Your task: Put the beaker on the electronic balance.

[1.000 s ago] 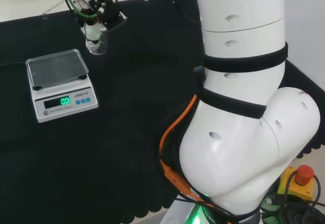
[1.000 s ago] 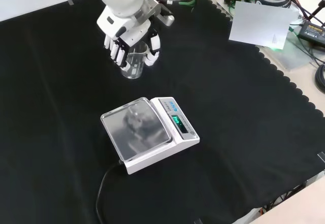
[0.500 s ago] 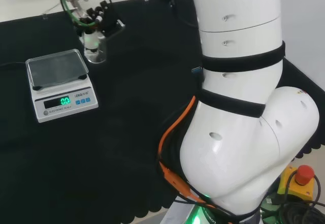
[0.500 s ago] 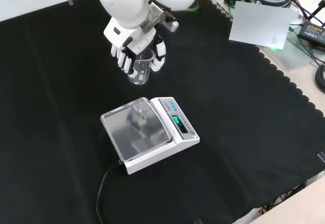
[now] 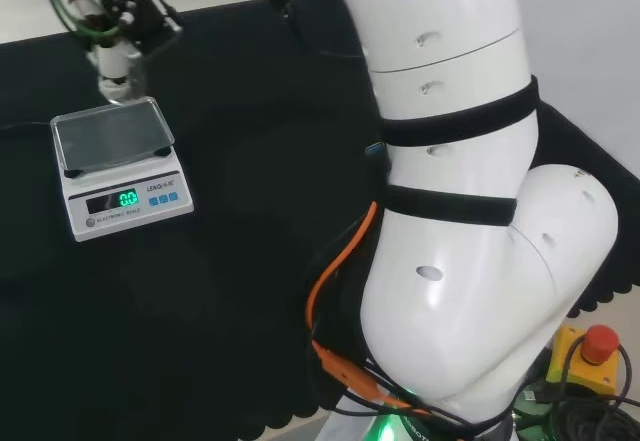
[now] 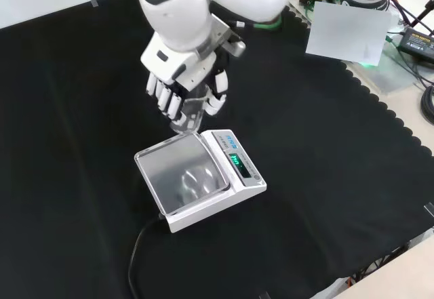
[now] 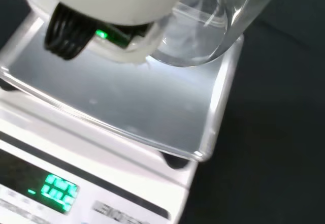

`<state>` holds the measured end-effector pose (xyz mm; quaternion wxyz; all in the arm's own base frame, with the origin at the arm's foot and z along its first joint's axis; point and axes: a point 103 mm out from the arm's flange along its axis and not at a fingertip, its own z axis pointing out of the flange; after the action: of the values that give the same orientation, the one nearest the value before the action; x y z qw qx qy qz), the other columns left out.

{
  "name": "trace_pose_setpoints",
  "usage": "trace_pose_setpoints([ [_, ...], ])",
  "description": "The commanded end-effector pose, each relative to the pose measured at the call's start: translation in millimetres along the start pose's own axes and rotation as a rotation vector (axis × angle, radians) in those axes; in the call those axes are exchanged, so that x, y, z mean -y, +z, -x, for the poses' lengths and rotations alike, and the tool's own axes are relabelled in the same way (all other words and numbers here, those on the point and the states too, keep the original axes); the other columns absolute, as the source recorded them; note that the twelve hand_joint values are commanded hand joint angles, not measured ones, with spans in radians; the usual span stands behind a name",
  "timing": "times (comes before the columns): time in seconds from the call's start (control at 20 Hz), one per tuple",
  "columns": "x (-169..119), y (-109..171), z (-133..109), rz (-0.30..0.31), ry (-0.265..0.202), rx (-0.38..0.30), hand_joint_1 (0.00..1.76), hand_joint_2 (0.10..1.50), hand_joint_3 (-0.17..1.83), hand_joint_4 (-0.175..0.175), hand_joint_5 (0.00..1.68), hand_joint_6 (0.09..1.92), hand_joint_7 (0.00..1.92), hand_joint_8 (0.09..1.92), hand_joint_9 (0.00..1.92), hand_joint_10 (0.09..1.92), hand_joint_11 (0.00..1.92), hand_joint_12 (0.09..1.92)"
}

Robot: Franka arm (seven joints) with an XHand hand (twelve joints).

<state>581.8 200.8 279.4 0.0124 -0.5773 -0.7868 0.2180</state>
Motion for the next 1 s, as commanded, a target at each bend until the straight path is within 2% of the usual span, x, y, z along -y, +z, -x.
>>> trace_pose_setpoints([
  [0.05, 0.8, 6.6, -11.0, -0.033, -0.024, 0.02, 1.21, 0.47, 0.75, 0.025, 0.97, 0.93, 0.93, 1.1, 1.1, 0.69, 0.83, 1.24],
  [0.25, -7.9, 16.9, -33.6, -0.052, -0.035, 0.011, 1.21, 0.47, 0.75, 0.024, 0.98, 0.93, 0.94, 1.1, 1.1, 0.69, 0.84, 1.23],
  [0.35, -8.8, 28.2, -36.7, -0.05, -0.04, -0.003, 1.17, 0.61, 0.65, 0.048, 1.15, 0.78, 0.93, 1.11, 1.1, 0.69, 0.84, 1.24],
  [0.5, -14.0, 35.0, -42.8, -0.057, -0.056, -0.011, 1.15, 0.72, 0.53, 0.059, 1.24, 0.66, 0.93, 1.11, 1.1, 0.69, 0.84, 1.24],
  [1.0, -40.8, 52.6, -39.6, -0.063, -0.07, -0.009, 1.15, 0.73, 0.51, 0.058, 1.26, 0.63, 0.94, 1.11, 1.11, 0.69, 0.84, 1.24],
])
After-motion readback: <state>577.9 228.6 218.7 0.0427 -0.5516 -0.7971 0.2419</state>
